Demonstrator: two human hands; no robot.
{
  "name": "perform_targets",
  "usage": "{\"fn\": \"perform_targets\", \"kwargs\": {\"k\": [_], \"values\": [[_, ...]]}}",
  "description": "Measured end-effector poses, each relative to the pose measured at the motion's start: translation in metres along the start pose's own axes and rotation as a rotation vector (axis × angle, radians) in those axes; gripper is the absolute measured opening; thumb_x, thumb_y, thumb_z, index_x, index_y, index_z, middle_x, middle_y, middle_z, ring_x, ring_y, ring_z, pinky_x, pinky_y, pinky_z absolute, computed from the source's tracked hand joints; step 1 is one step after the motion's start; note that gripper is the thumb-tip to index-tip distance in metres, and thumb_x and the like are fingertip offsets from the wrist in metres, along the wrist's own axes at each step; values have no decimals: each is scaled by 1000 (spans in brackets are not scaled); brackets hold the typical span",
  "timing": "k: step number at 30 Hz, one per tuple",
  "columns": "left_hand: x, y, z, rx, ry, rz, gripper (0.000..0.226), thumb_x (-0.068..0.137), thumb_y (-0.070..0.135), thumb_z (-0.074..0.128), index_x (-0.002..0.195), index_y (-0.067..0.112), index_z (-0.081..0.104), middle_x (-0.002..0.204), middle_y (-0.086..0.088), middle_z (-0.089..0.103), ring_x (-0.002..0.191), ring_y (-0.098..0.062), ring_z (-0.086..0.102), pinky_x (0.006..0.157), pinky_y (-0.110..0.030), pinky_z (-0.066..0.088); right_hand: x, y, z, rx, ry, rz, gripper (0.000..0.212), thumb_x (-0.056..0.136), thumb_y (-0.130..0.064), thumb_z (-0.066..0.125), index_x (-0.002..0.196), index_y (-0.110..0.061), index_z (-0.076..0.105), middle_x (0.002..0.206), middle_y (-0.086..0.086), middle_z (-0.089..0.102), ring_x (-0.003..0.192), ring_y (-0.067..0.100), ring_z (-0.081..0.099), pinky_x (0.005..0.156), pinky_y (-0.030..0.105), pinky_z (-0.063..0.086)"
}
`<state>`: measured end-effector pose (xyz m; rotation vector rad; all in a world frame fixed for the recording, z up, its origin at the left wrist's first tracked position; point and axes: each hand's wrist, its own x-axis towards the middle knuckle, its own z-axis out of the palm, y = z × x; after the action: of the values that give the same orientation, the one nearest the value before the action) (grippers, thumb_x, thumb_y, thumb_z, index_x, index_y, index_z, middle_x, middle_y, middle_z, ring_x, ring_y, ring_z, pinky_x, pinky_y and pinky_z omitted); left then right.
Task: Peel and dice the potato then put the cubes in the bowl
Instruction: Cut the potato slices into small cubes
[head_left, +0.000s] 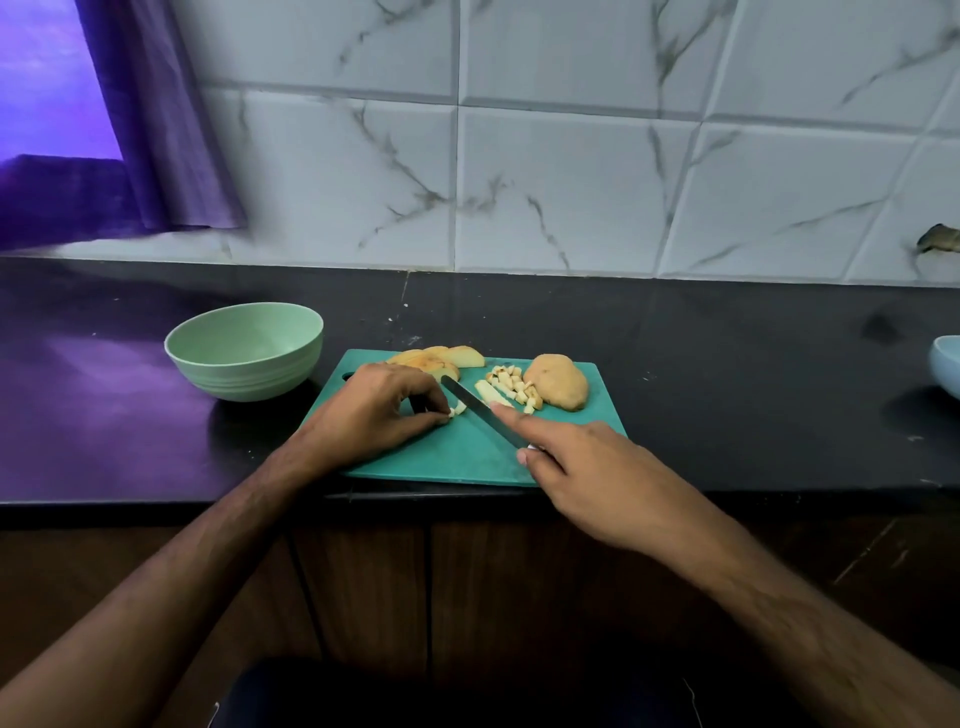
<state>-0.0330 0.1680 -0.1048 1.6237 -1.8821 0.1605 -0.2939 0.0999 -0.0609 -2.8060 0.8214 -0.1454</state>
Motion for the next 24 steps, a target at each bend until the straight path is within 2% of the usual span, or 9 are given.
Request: {"fn": "perform_targets", "kwargs": {"k": [3,6,8,11,13,16,19,21,24], "values": [[0,-1,1,-20,18,-25,16,86,22,82,86,24,66,80,20,67,82,-4,66,66,-10,43,-1,-2,0,67,-44,1,50,110,-39,34,155,-55,19,74,-13,49,59,6,51,54,25,40],[0,-1,1,-24,17,-25,21,85,22,83,86,23,62,80,16,66,82,-7,65,65,-11,42,-3,-3,6,82,-87,5,50,110,-39,35,156,-54,19,74,-9,55,55,7,52,61,33,55],[0,0,1,-30,16,-21,23,85,22,83,86,23,60,80,16,66,81,-8,65,66,-12,43,-2,-1,11,86,-83,1,51,110,-39,35,156,-54,18,76,-10,55,58,8,52,58,30,51],[1,1,1,-43,4,-22,25,86,22,82,85,26,57,80,14,66,78,-10,65,66,-19,48,0,-1,17,32,-54,-3,53,110,-38,34,157,-52,15,77,-12,48,63,6,46,53,23,33],[1,0,1,-16,-4,-13,27,87,23,81,86,29,54,80,16,65,77,-8,64,69,-25,50,-1,-2,19,-20,-40,-6,54,110,-38,33,157,-52,13,76,-12,44,62,6,41,52,22,27],[0,-4,3,98,18,32,27,88,30,79,99,34,56,89,21,60,83,-3,59,82,-36,46,-2,-5,17,-75,-48,-18,54,110,-39,32,158,-52,10,77,-11,43,63,6,40,51,23,25],[-1,-10,7,171,-7,78,25,91,32,73,114,36,64,111,19,56,105,-2,54,85,-34,36,0,-5,16,-90,-73,-26,55,110,-39,32,158,-51,8,78,-9,42,64,6,38,53,25,27],[0,-13,8,162,-69,100,19,95,39,62,112,37,70,116,17,58,116,-2,51,85,-31,31,2,-4,15,-143,-63,-41,55,110,-40,31,157,-52,6,79,-9,42,65,7,39,58,27,33],[1,-15,10,146,-103,99,23,96,44,54,106,37,74,113,19,62,115,1,50,85,-27,29,0,-3,14,-250,-39,-64,56,110,-41,29,156,-54,0,78,-8,40,67,7,38,68,33,39]]}}
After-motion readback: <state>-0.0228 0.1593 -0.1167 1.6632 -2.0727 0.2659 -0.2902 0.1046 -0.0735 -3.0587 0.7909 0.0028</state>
